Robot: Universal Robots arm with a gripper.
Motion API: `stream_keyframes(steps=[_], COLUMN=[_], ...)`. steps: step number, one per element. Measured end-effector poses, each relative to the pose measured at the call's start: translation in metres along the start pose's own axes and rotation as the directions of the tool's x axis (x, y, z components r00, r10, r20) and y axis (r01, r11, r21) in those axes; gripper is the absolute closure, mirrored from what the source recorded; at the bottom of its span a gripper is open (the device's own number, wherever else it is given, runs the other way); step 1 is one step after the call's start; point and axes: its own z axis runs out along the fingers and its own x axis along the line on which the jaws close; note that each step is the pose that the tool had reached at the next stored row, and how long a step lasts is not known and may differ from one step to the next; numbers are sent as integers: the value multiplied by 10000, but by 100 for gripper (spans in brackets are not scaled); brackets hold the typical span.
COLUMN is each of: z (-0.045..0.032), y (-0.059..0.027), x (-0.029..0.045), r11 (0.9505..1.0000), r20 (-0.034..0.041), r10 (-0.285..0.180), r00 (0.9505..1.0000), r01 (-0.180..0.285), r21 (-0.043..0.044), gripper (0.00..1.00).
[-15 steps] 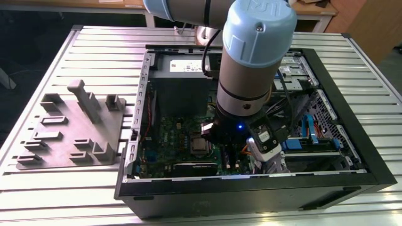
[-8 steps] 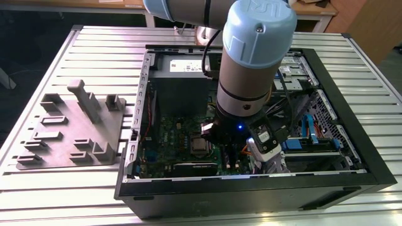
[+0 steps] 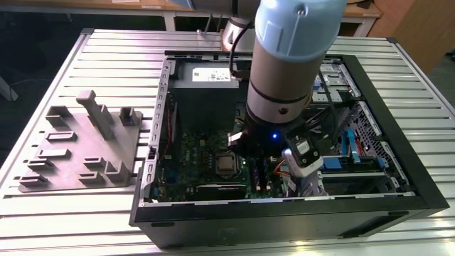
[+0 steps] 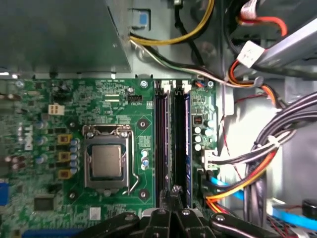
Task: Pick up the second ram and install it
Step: 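Press down the second ram until it locks into place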
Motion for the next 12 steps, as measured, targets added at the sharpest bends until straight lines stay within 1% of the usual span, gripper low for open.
stream_keyframes(steps=[2, 8, 10, 12], z=[-24, -25, -22, -17], y=[1, 11, 49, 117], x=[-1, 0, 0, 3], r11=[10000, 10000, 10000, 10000], r20=[5, 5, 5, 6], r10=[-1, 0, 0, 0], r00=[10000, 10000, 10000, 10000], r01=[1, 0, 0, 0], r21=[-1, 4, 2, 1], gripper=[90, 90, 90, 90])
